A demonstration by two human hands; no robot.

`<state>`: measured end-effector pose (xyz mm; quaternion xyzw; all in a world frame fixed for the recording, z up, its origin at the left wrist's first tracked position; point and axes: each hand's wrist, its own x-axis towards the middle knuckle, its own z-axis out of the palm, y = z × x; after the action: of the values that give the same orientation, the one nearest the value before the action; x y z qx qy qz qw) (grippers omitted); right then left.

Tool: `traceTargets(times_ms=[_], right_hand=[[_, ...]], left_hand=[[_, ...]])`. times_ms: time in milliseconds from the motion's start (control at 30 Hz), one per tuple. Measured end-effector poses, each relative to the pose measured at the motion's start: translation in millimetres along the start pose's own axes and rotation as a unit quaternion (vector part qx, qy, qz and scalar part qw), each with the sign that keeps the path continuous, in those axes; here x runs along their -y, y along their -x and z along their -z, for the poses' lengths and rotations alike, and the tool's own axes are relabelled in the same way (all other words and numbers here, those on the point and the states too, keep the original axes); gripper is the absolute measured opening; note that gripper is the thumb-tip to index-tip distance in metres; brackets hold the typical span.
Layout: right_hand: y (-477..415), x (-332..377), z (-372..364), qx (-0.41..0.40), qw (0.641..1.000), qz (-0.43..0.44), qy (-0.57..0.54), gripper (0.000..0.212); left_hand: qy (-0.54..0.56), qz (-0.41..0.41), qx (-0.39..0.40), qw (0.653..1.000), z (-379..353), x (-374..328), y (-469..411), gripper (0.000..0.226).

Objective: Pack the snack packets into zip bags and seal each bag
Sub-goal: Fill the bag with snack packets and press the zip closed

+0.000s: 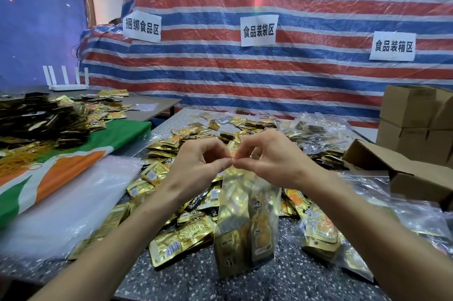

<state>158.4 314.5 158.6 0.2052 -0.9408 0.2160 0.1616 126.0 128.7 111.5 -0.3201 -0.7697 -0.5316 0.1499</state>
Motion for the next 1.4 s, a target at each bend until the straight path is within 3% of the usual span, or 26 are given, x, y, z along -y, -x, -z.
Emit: traceTargets(times_ms=[333, 600, 767, 1400], right_hand=[[6, -7, 5, 0.028, 0.997, 0.018, -0.064, 0.017], [6, -8, 12, 0.054, 0.996, 0.004, -0.074, 0.014], [12, -19, 24, 0.039, 0.997, -0.019, -0.065, 0.011], [37, -51, 36, 0.051, 0.996, -0.072, -0.003, 0.008]], left_hand=[[-0.039, -0.055, 0.105, 0.992, 3, -7, 0, 0.011], [-0.021, -0.063, 0.048, 0.997, -3, -2, 1, 0.010], [0.047, -0.052, 0.010, 0.997, 0, 2, -1, 0.012], [0.085, -0.015, -0.035, 0.996, 4, 33, -5, 0.015]])
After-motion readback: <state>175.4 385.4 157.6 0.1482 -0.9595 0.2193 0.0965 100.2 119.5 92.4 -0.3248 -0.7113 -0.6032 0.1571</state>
